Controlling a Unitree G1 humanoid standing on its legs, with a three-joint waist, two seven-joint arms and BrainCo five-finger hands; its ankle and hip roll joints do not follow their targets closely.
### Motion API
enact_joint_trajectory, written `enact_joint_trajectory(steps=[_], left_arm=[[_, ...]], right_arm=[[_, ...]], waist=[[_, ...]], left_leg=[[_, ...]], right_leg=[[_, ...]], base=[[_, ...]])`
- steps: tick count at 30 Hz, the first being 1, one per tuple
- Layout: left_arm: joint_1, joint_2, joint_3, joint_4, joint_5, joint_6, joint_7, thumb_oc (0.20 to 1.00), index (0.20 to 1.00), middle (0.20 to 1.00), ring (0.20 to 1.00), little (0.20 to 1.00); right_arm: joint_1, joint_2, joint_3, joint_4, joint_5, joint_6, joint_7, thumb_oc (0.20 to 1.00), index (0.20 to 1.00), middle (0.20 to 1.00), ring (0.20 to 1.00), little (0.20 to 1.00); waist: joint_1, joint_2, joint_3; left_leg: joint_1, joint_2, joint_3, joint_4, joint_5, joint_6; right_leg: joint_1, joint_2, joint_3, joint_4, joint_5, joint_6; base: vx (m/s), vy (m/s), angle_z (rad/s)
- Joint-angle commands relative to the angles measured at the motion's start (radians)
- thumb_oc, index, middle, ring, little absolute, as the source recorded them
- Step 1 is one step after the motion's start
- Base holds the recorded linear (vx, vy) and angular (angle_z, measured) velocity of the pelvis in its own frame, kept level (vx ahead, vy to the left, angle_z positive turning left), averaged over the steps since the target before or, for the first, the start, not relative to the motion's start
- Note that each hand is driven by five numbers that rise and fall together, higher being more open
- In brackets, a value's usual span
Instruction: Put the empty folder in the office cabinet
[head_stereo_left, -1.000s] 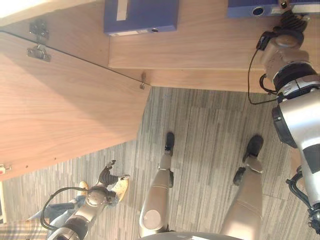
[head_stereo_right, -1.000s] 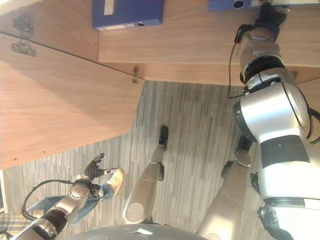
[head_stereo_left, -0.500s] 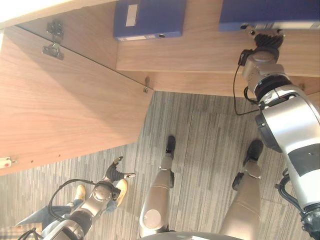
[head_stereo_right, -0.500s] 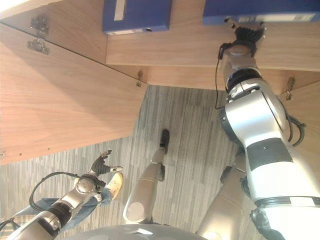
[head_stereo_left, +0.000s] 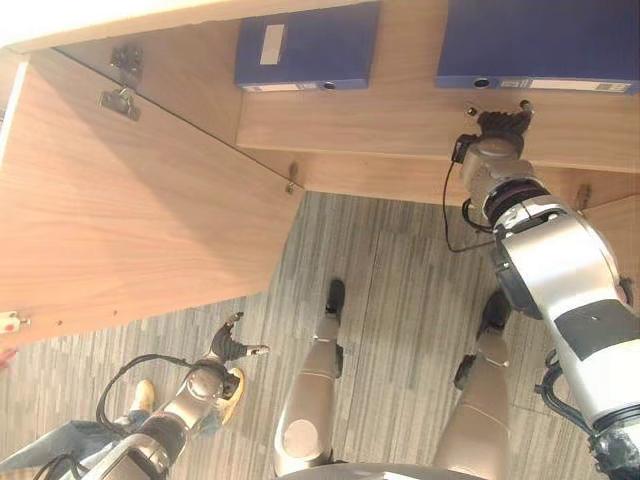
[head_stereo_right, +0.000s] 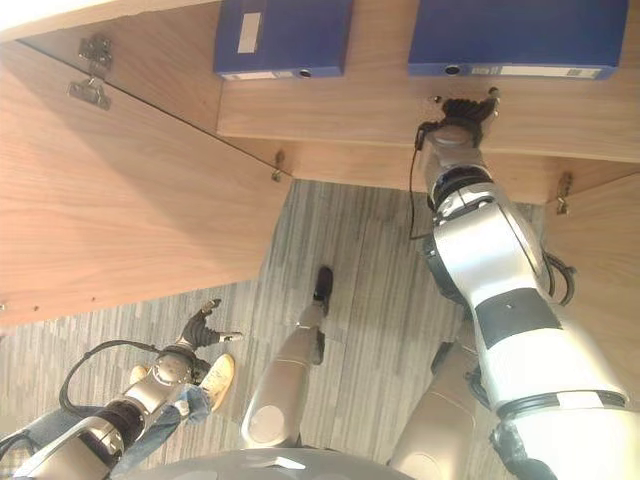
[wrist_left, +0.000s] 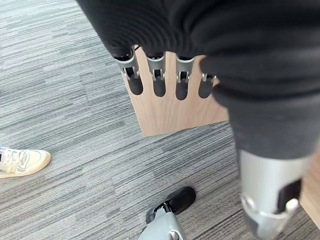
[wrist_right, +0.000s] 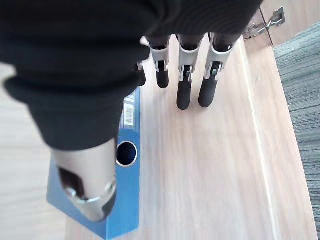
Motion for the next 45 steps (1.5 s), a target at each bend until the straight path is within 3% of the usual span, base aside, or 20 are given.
enact_joint_trajectory(steps=[1, 4, 5, 6, 9, 11, 12, 14, 19, 22, 24, 26, 29, 33, 34, 35, 38, 40, 45], left_arm=[[-0.077, 0.019, 0.039, 0.062, 0.006, 0.002, 0.059, 1.0, 1.0, 1.0, 1.0, 1.0], [-0.123, -0.016, 0.075, 0.101, -0.001, 0.003, 0.108, 1.0, 1.0, 1.0, 1.0, 1.0], [-0.152, -0.031, 0.102, 0.112, -0.007, 0.0, 0.122, 1.0, 1.0, 1.0, 1.0, 1.0], [-0.152, -0.031, 0.102, 0.112, -0.007, 0.0, 0.122, 1.0, 1.0, 1.0, 1.0, 1.0], [-0.181, -0.006, 0.14, 0.068, -0.02, -0.007, 0.097, 1.0, 1.0, 1.0, 1.0, 1.0], [-0.172, -0.001, 0.153, 0.053, -0.018, -0.018, 0.09, 1.0, 1.0, 1.0, 1.0, 1.0], [-0.17, -0.001, 0.153, 0.053, -0.018, -0.018, 0.09, 1.0, 1.0, 1.0, 1.0, 1.0], [-0.126, -0.001, 0.173, 0.024, 0.008, -0.031, 0.086, 1.0, 1.0, 1.0, 1.0, 1.0], [-0.014, 0.029, 0.214, -0.079, -0.003, -0.068, 0.046, 1.0, 1.0, 1.0, 1.0, 1.0], [0.058, 0.044, 0.219, -0.118, 0.007, -0.084, 0.009, 1.0, 1.0, 1.0, 1.0, 1.0], [0.084, 0.039, 0.221, -0.107, 0.024, -0.086, -0.007, 1.0, 1.0, 1.0, 1.0, 1.0], [0.106, 0.032, 0.225, -0.098, 0.036, -0.092, -0.021, 1.0, 1.0, 1.0, 1.0, 1.0], [0.153, 0.016, 0.244, -0.076, 0.053, -0.099, -0.021, 1.0, 1.0, 1.0, 1.0, 1.0], [0.185, -0.013, 0.253, -0.049, 0.083, -0.1, -0.004, 1.0, 1.0, 1.0, 1.0, 1.0], [0.185, -0.013, 0.253, -0.049, 0.083, -0.1, -0.004, 1.0, 1.0, 1.0, 1.0, 1.0], [0.197, -0.026, 0.258, -0.025, 0.106, -0.095, -0.001, 1.0, 1.0, 1.0, 1.0, 1.0], [0.207, -0.054, 0.283, 0.037, 0.128, -0.09, 0.016, 1.0, 1.0, 1.0, 1.0, 1.0], [0.201, -0.079, 0.301, 0.089, 0.139, -0.086, 0.029, 1.0, 1.0, 1.0, 1.0, 1.0], [0.197, -0.135, 0.34, 0.163, 0.107, -0.074, 0.052, 1.0, 1.0, 1.0, 1.0, 1.0]], right_arm=[[0.095, 0.057, 0.04, -0.109, -0.161, -0.006, -0.035, 1.0, 1.0, 1.0, 1.0, 1.0], [0.244, 0.066, 0.114, -0.262, -0.347, -0.022, -0.059, 1.0, 1.0, 1.0, 1.0, 1.0], [0.377, 0.029, 0.164, -0.416, -0.463, -0.026, -0.041, 1.0, 1.0, 1.0, 1.0, 1.0], [0.377, 0.029, 0.164, -0.416, -0.463, -0.026, -0.041, 1.0, 1.0, 1.0, 1.0, 1.0], [0.668, -0.122, 0.227, -0.749, -0.623, -0.055, 0.071, 1.0, 1.0, 1.0, 1.0, 1.0], [0.807, -0.14, 0.198, -0.803, -0.623, -0.08, 0.118, 1.0, 1.0, 1.0, 1.0, 1.0], [0.81, -0.141, 0.198, -0.805, -0.623, -0.079, 0.118, 1.0, 1.0, 1.0, 1.0, 1.0], [0.972, -0.173, 0.17, -0.868, -0.681, -0.115, 0.148, 1.0, 1.0, 1.0, 1.0, 1.0], [1.19, -0.248, 0.081, -0.937, -0.693, -0.177, 0.208, 1.0, 1.0, 1.0, 1.0, 1.0], [1.293, -0.28, 0.055, -0.914, -0.754, -0.193, 0.234, 1.0, 1.0, 1.0, 1.0, 1.0], [1.339, -0.284, 0.036, -0.905, -0.784, -0.202, 0.244, 1.0, 1.0, 1.0, 1.0, 1.0], [1.388, -0.277, 0.017, -0.895, -0.801, -0.21, 0.256, 1.0, 1.0, 1.0, 1.0, 1.0], [1.445, -0.281, 0.003, -0.889, -0.879, -0.213, 0.235, 1.0, 1.0, 1.0, 1.0, 1.0], [1.503, -0.286, -0.021, -0.895, -0.942, -0.235, 0.182, 1.0, 1.0, 1.0, 1.0, 1.0], [1.503, -0.286, -0.021, -0.895, -0.942, -0.235, 0.182, 1.0, 1.0, 1.0, 1.0, 1.0], [1.532, -0.264, -0.038, -0.868, -0.938, -0.242, 0.177, 1.0, 1.0, 1.0, 1.0, 1.0], [1.561, -0.192, -0.093, -0.76, -0.876, -0.25, 0.149, 1.0, 1.0, 1.0, 1.0, 1.0], [1.571, -0.144, -0.135, -0.691, -0.83, -0.247, 0.128, 1.0, 1.0, 1.0, 1.0, 1.0], [1.593, -0.063, -0.27, -0.65, -0.68, -0.242, 0.066, 1.0, 1.0, 1.0, 1.0, 1.0]], waist=[[0.004, -0.033, 0.08], [-0.04, -0.081, 0.099], [-0.074, -0.119, 0.11], [-0.074, -0.119, 0.11], [-0.137, -0.19, 0.118], [-0.16, -0.221, 0.122], [-0.159, -0.221, 0.123], [-0.175, -0.257, 0.125], [-0.191, -0.3, 0.109], [-0.203, -0.306, 0.079], [-0.226, -0.321, 0.048], [-0.241, -0.315, 0.02], [-0.27, -0.304, -0.02], [-0.286, -0.28, -0.054], [-0.287, -0.281, -0.055], [-0.279, -0.27, -0.086], [-0.27, -0.261, -0.142], [-0.269, -0.262, -0.184], [-0.282, -0.262, -0.262]], left_leg=[[0.076, -0.021, 0.006, 0.071, -0.188, 0.021], [0.1, -0.015, 0.011, 0.082, -0.192, 0.017], [0.124, -0.008, 0.018, 0.094, -0.207, 0.014], [0.124, -0.008, 0.018, 0.094, -0.207, 0.014], [0.156, -0.002, 0.024, 0.134, -0.23, 0.01], [0.171, -0.005, 0.021, 0.174, -0.254, 0.014], [0.172, -0.005, 0.02, 0.176, -0.256, 0.014], [0.203, -0.009, 0.023, 0.229, -0.294, 0.022], [0.252, -0.021, 0.031, 0.321, -0.363, 0.044], [0.279, -0.044, 0.043, 0.37, -0.414, 0.064], [0.284, -0.072, 0.056, 0.378, -0.419, 0.081], [0.308, -0.083, 0.074, 0.369, -0.426, 0.096], [0.37, -0.084, 0.113, 0.294, -0.393, 0.115], [0.448, -0.09, 0.192, 0.134, -0.295, 0.145], [0.448, -0.092, 0.192, 0.132, -0.293, 0.146], [0.472, -0.097, 0.222, 0.069, -0.261, 0.157], [0.499, -0.102, 0.275, -0.013, -0.217, 0.169], [0.517, -0.11, 0.306, -0.06, -0.193, 0.17], [0.55, -0.104, 0.374, -0.128, -0.156, 0.162]], right_leg=[[0.042, -0.04, 0.029, -0.068, 0.029, 0.031], [0.076, -0.034, 0.029, -0.085, 0.042, 0.03], [0.099, -0.024, 0.033, -0.097, 0.049, 0.03], [0.099, -0.024, 0.033, -0.097, 0.049, 0.03], [0.157, -0.037, 0.028, -0.12, 0.066, 0.036], [0.195, -0.051, 0.021, -0.129, 0.076, 0.042], [0.198, -0.05, 0.021, -0.13, 0.076, 0.042], [0.255, -0.071, 0.012, -0.144, 0.09, 0.053], [0.355, -0.119, -0.005, -0.173, 0.125, 0.076], [0.408, -0.141, -0.018, -0.205, 0.185, 0.087], [0.411, -0.16, -0.023, -0.227, 0.235, 0.087], [0.418, -0.161, -0.034, -0.248, 0.274, 0.087], [0.417, -0.157, -0.066, -0.241, 0.329, 0.087], [0.428, -0.145, -0.123, -0.135, 0.225, 0.087], [0.427, -0.146, -0.122, -0.135, 0.225, 0.087], [0.465, -0.107, -0.129, -0.084, 0.158, 0.075], [0.518, -0.065, -0.136, -0.034, 0.086, 0.062], [0.555, -0.047, -0.13, -0.034, 0.072, 0.06], [0.604, -0.043, -0.091, -0.064, 0.101, 0.075]], base=[[-0.05, 0.026, 0.01], [-0.01, 0.005, -0.01], [-0.01, 0.009, 0.05], [0.0, 0.0, 0.0], [0.0, 0.024, -0.08], [0.02, 0.007, -0.07], [0.01, 0.041, -0.19], [-0.01, 0.066, -0.24], [0.01, 0.106, -0.05], [0.03, 0.182, 0.05], [0.02, 0.192, 0.08], [0.06, 0.192, 0.07], [0.02, 0.183, -0.17], [-0.09, 0.223, -0.54], [-0.14, 0.168, -0.57], [-0.14, 0.14, -0.77], [-0.12, 0.129, -0.53], [0.0, 0.024, -0.68], [0.04, -0.075, -0.81]])
